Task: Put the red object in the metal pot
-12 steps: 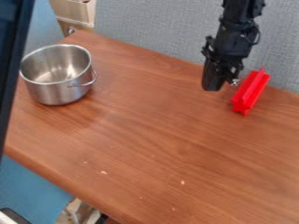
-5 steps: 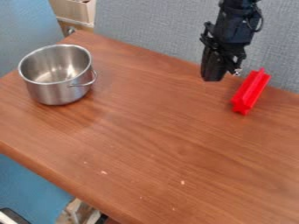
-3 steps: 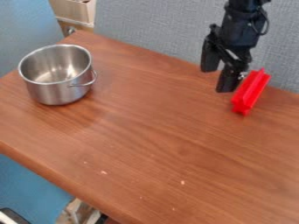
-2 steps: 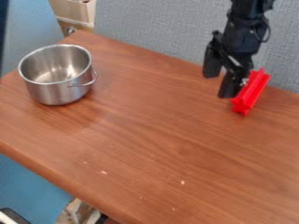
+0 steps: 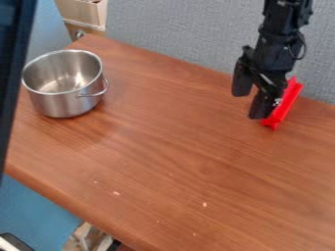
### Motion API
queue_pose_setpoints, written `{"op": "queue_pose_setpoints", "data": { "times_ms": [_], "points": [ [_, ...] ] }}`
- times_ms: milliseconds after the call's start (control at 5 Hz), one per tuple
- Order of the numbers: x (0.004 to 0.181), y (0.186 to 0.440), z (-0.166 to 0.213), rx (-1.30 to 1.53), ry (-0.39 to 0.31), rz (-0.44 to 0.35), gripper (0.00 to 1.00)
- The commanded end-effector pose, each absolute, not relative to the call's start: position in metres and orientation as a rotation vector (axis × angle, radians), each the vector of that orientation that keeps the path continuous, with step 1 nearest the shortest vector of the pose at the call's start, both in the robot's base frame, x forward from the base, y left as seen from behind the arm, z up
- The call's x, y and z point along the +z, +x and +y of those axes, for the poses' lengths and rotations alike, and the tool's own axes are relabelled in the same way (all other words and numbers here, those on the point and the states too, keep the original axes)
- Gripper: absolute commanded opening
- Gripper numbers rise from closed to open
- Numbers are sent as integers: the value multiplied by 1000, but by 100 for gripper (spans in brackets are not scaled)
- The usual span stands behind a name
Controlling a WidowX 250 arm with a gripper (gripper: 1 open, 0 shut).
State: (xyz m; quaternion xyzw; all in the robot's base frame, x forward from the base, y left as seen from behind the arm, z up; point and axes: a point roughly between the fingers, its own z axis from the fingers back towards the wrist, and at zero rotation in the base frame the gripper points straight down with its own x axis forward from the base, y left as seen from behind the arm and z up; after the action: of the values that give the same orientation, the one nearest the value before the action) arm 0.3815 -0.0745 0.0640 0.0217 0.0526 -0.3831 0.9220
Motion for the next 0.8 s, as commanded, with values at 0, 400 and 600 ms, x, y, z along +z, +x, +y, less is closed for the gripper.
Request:
{"op": "queue_pose_setpoints", "data": {
  "times_ms": [0,400,600],
  "points": [
    [83,392,-82,-786,56,31,100],
    [74,397,-83,-779,51,35,0],
    [78,398,-81,-765,50,29,0]
  ]
}}
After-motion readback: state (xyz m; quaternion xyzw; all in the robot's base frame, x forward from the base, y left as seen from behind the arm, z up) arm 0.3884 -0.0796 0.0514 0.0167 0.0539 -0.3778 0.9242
